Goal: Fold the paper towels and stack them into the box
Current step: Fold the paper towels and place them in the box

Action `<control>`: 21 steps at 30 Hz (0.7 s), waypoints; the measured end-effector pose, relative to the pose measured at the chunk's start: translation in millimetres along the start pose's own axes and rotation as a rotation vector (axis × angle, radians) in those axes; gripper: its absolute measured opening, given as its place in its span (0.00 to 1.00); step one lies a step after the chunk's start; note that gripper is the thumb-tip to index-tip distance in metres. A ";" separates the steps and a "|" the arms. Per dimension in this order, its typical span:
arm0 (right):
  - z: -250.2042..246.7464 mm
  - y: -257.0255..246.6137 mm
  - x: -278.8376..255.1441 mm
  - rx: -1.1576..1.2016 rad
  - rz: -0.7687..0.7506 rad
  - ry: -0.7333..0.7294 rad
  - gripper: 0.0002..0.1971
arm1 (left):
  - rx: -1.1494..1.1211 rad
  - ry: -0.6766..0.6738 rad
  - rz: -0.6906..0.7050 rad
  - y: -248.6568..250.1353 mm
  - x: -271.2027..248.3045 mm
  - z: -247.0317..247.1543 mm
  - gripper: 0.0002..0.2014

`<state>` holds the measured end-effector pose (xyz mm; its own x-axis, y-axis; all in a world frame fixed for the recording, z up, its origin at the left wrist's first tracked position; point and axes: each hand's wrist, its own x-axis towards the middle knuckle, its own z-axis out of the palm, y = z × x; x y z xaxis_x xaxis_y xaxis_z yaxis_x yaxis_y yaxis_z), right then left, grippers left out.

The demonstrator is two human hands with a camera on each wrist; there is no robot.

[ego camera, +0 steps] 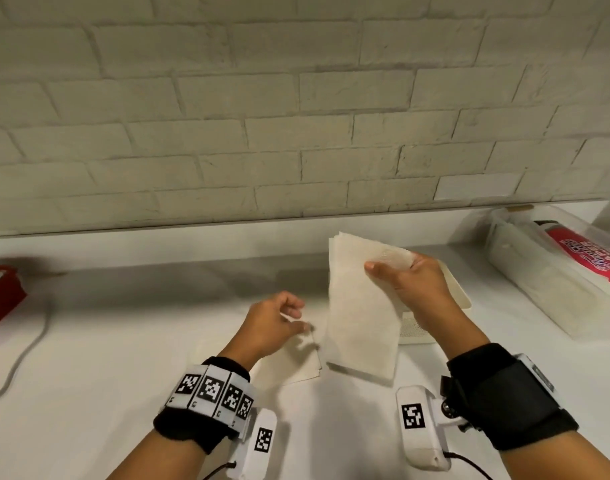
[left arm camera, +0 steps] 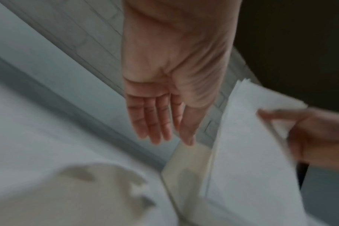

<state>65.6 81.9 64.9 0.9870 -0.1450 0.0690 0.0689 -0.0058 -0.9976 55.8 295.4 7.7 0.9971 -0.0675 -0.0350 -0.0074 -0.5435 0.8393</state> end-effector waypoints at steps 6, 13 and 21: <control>-5.9 0.7 2.2 -0.089 0.009 0.029 0.11 | 0.473 -0.228 -0.116 -37.9 1.3 21.8 0.17; -5.8 8.1 1.1 -0.135 0.032 0.012 0.11 | 0.803 -0.267 0.005 -42.9 -0.6 35.4 0.26; -2.9 14.5 0.1 -0.179 0.076 -0.003 0.09 | 0.901 -0.191 0.109 -39.2 -2.5 37.1 0.15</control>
<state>66.4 78.9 50.4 0.9889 -0.1486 -0.0066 -0.0322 -0.1706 -0.9848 50.8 285.9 -45.3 0.9587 -0.2495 -0.1365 -0.2360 -0.9658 0.1074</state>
